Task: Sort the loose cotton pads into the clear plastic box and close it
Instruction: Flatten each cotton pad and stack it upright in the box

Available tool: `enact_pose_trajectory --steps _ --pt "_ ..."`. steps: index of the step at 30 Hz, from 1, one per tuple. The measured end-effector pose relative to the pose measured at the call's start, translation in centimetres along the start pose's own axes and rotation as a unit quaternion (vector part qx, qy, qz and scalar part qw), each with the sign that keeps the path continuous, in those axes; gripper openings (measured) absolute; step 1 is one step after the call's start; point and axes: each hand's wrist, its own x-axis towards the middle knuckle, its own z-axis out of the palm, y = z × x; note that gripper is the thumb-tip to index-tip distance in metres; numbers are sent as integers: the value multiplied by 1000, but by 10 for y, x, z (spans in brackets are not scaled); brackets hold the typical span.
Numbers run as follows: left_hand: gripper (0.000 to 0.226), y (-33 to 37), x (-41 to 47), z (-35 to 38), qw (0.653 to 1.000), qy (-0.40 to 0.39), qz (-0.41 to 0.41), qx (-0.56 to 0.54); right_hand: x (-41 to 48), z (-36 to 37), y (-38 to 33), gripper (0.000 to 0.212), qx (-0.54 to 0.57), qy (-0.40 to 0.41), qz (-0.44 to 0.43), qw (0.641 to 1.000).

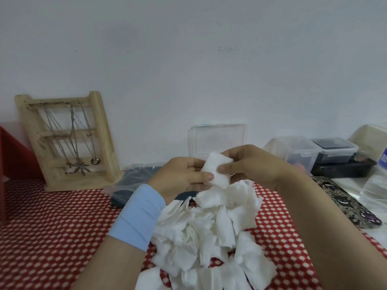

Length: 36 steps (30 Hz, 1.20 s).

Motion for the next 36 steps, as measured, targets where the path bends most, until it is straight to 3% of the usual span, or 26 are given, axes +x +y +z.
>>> enact_pose_trajectory --steps 11,15,18,20,23,27,30,32,35,36 --pt "19 32 37 -13 997 55 45 29 37 -19 -40 27 -79 -6 42 996" --pt "17 23 65 -20 986 101 28 133 63 -26 -35 19 -171 32 55 983" --pt "23 9 86 -31 942 122 -6 312 86 -24 -19 19 -305 91 71 945" --pt "24 1 96 -36 923 104 -37 367 97 -16 -10 25 -381 86 77 917" --pt "9 -13 109 -38 910 95 -79 397 107 -2 -4 22 -478 66 87 871" --pt "24 -27 125 -43 919 87 -106 369 123 15 6 28 -571 100 138 803" --pt "19 -27 125 -44 935 81 -105 330 135 25 7 23 -512 104 195 830" --pt "16 -28 124 -44 941 86 -105 310 139 30 5 21 -435 47 244 865" --pt "16 -29 124 -44 944 92 -100 299 141 31 3 33 -209 75 262 939" --pt "16 -29 124 -44 945 93 -99 297 143 27 4 37 -138 98 266 949"
